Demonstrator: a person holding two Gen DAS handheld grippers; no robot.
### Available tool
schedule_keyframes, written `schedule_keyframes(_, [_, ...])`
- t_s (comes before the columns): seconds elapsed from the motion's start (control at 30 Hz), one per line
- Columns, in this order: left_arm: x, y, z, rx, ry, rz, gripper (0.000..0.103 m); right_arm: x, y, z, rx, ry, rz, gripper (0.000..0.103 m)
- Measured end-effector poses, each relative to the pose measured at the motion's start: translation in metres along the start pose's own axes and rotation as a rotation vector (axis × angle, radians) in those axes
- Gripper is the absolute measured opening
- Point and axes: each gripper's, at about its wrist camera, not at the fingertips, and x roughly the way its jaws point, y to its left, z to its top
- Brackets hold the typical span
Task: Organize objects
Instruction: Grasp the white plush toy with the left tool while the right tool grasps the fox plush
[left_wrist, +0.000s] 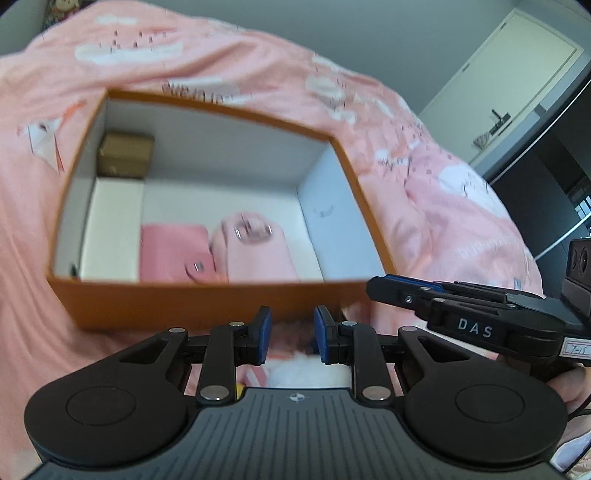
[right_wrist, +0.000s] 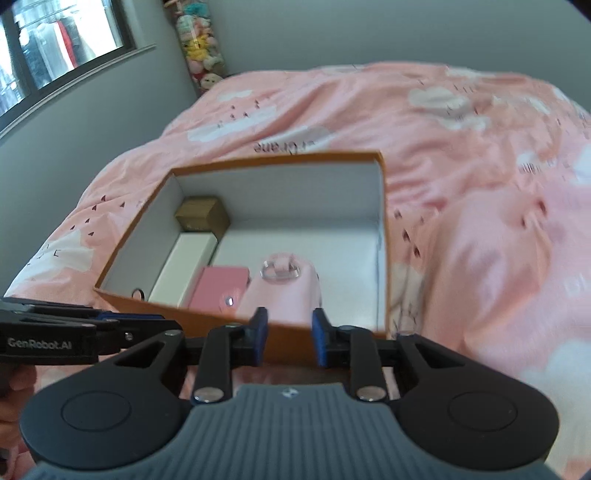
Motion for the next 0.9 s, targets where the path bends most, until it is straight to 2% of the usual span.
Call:
schedule_keyframes(0.03, [0.004, -0.003, -0.004, 0.008, 0.016, -0.006, 0.029, 0.000, -0.004, -0.004, 0.022, 0.014, -0.004, 0.016])
schedule_keyframes(0.07, [0.008, -0.007, -0.008, 0.023, 0.031, -0.013, 0.037, -0.001, -0.009, -0.009, 0.041, 0.026, -0.014, 0.016])
schedule_keyframes(0.13, [0.015, -0.017, -0.015, 0.061, 0.066, -0.027, 0.045, 0.001, -0.016, -0.020, 0.059, 0.052, -0.054, 0.016])
schedule_keyframes(0.23, [0.024, -0.032, -0.024, 0.119, 0.103, -0.038, 0.052, 0.005, -0.025, -0.037, 0.071, 0.091, -0.113, 0.016])
schedule_keyframes(0.37, [0.031, -0.052, -0.035, 0.217, 0.117, 0.003, 0.071, 0.009, -0.039, -0.058, 0.131, 0.143, -0.113, 0.019])
schedule_keyframes(0.47, [0.036, -0.064, -0.041, 0.290, 0.137, 0.039, 0.079, 0.011, -0.048, -0.069, 0.186, 0.168, -0.093, 0.020])
schedule_keyframes(0.67, [0.059, -0.079, -0.052, 0.412, 0.194, 0.173, 0.081, 0.011, -0.058, -0.079, 0.237, 0.172, -0.078, 0.021])
schedule_keyframes(0.8, [0.074, -0.081, -0.053, 0.447, 0.203, 0.250, 0.083, 0.015, -0.064, -0.083, 0.275, 0.192, -0.049, 0.033])
schedule_keyframes(0.9, [0.074, -0.073, -0.049, 0.404, 0.206, 0.236, 0.080, 0.019, -0.068, -0.085, 0.306, 0.205, -0.030, 0.034])
